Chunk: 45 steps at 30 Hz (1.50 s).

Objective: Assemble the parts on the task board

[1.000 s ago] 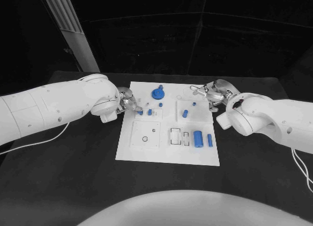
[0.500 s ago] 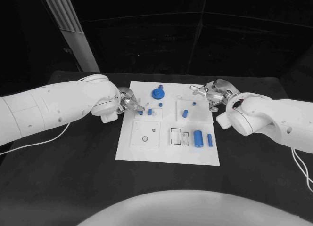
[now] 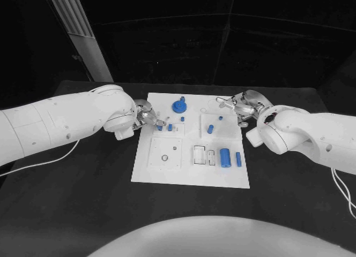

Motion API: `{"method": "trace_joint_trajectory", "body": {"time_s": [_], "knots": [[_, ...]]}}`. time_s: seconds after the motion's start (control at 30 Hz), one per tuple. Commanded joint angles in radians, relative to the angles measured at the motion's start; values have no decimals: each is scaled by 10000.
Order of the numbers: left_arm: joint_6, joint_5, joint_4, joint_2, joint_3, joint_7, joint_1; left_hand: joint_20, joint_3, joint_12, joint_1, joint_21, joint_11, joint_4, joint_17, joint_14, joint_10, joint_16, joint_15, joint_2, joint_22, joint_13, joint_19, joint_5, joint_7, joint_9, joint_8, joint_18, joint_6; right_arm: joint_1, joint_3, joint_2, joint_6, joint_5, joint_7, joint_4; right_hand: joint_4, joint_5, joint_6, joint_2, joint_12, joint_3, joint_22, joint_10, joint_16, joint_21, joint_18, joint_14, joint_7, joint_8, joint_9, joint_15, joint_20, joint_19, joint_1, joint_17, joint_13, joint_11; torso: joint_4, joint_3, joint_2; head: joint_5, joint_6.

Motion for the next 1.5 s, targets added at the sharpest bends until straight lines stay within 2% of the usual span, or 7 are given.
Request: {"method": "trace_joint_trajectory", "body": {"time_s": [0.03, 0.33, 0.5, 0.8, 1.17, 1.33, 1.5], "knots": [[113, -10, 13, -4, -6, -185, 1, 84, -241, -51, -323, -8, 57, -8, 2635, 1030, 1060, 30, 84, -12, 2604, 2630, 962, -697, 32, -13, 18, -43, 73, 13, 5, -1, -33, -32, 30, 22, 27, 36, -78, 3, 26, -60, 903, 1041, 24, -53, 145, 1039, 14, 36, 15, -63, -52, -10, 77, 2633, 2632, -21, -2, 1, 1, 8, 0], [-56, -308, 46, -15, -6, -168, -2, 116, -1308, -51, -1206, 41, 86, -16, 2635, 1030, 1060, 30, 110, 177, 2633, 2630, 1036, -3825, 57, 239, 457, -65, 29, 12, 5, -2, -31, -32, 29, 21, 28, 34, -78, 12, 26, -61, 904, 1041, 24, -54, 145, 1039, 14, 41, 16, -63, -52, -9, 79, 2633, 2632, -22, -3, -2, -2, -10, 0], [-120, -526, 54, -25, -6, -96, -3, 125, -1825, -51, -1527, 41, 79, -8, 2635, 1030, 1060, 30, 113, 424, 2633, 2630, 1036, -4611, 50, 503, 775, -65, -31, 12, 5, -3, -29, -32, 27, 20, 28, 34, -78, 12, 26, -61, 904, 1041, 24, -54, 145, 1039, 14, 41, 16, -63, -52, -9, 79, 2633, 2632, -22, 4, -1, 1, -17, 5], [-176, -602, 45, -24, -6, 106, -6, 122, -1964, -51, -1571, 41, 69, -27, 2635, 1030, 1060, 30, 105, 606, 2633, 2630, 1036, -4654, 35, 612, 897, -65, -46, 12, 5, 6, -29, -32, 21, 14, 28, 34, -78, 12, 26, -61, 904, 1041, 24, -54, 145, 1039, 14, 41, 16, -63, -52, -9, 79, 2633, 2632, -22, -1, -1, -1, -9, 18], [-280, -610, 60, -49, -6, 265, -7, 113, -2094, -51, -1243, 40, 60, -38, 2635, 1030, 1060, 30, 94, 729, 2632, 2630, 1034, -4229, 29, 668, 923, -65, -157, 12, 5, 8, -27, -32, 14, 6, 33, 32, -80, 39, 26, -60, 907, 1041, 24, -51, 144, 1039, 13, 50, 15, -64, -53, -3, 79, 2633, 2632, -23, 4, 4, -5, -4, 55], [-1329, -627, 195, -218, -6, 1461, -7, 111, -2204, -51, -1019, 41, 70, -46, 2635, 1030, 1060, 30, 96, 658, 2633, 2630, 1036, -4167, 44, 670, 900, -65, -270, 11, 5, 13, -25, -32, 33, 1, 33, 32, -80, 39, 26, -60, 907, 1041, 24, -51, 144, 1039, 13, 50, 15, -64, -53, -3, 79, 2633, 2632, -23, 8, 3, -6, 9, 118], [-3203, -629, 382, -478, -5, 3864, 8, 124, -2432, -51, -798, 41, 116, -43, 2635, 1030, 1060, 30, 128, 339, 2633, 2630, 1036, -4135, 100, 610, 825, -65, -510, 10, 5, 18, -31, -32, 46, -15, 33, 31, -81, 54, 26, -59, 909, 1041, 24, -49, 144, 1039, 12, 55, 15, -65, -53, 0, 81, 2633, 2632, -24, 9, 7, -13, -10, 163]]}}
